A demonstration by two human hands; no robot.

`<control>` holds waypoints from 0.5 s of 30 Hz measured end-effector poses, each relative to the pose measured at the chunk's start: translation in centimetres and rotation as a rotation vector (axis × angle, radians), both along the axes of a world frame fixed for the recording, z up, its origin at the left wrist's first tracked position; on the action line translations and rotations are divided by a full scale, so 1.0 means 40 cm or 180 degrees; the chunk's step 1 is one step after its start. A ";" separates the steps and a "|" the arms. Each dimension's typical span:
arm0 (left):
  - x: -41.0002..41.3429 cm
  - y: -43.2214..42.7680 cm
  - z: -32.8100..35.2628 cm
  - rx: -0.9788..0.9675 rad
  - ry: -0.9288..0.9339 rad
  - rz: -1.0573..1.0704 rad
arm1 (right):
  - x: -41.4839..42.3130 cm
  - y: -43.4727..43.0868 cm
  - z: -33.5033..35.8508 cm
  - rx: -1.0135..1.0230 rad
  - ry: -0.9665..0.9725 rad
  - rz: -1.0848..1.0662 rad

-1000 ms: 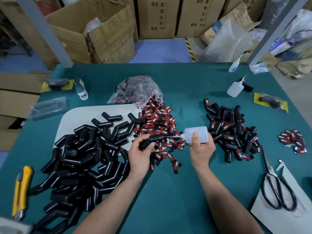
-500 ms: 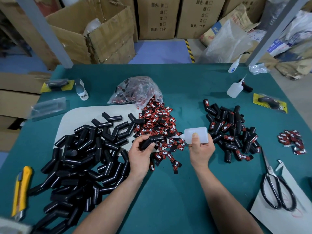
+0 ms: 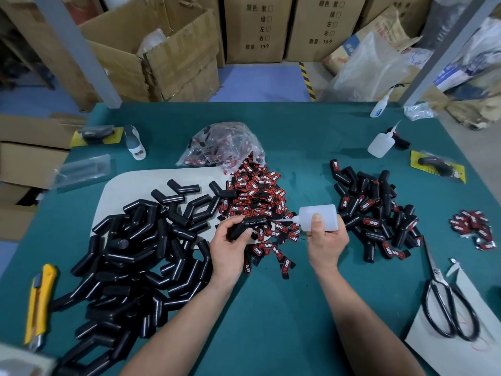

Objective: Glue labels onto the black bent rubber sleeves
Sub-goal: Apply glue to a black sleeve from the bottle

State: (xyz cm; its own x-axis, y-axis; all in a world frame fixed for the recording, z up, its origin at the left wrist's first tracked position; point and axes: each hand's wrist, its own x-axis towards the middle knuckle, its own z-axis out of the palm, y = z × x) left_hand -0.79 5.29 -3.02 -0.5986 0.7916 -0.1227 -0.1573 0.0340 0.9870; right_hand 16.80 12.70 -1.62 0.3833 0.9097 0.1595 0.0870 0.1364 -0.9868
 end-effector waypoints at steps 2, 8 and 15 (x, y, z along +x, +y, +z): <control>-0.001 -0.003 0.001 -0.0044 0.0023 -0.0006 | 0.005 0.002 -0.001 0.0018 -0.0018 -0.0040; -0.004 -0.008 0.002 -0.0111 0.0198 0.0013 | 0.003 -0.001 -0.001 -0.0004 -0.0021 0.0021; -0.002 -0.011 0.008 -0.0163 0.0195 0.0002 | -0.003 -0.004 -0.004 -0.0004 0.0007 0.0073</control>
State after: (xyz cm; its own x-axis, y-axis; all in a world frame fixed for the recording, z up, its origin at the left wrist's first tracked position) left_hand -0.88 4.85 -2.69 -0.6066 0.7849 -0.1262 -0.0966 0.0847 0.9917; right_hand 16.69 12.54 -1.77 0.3628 0.9185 0.1575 0.0817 0.1370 -0.9872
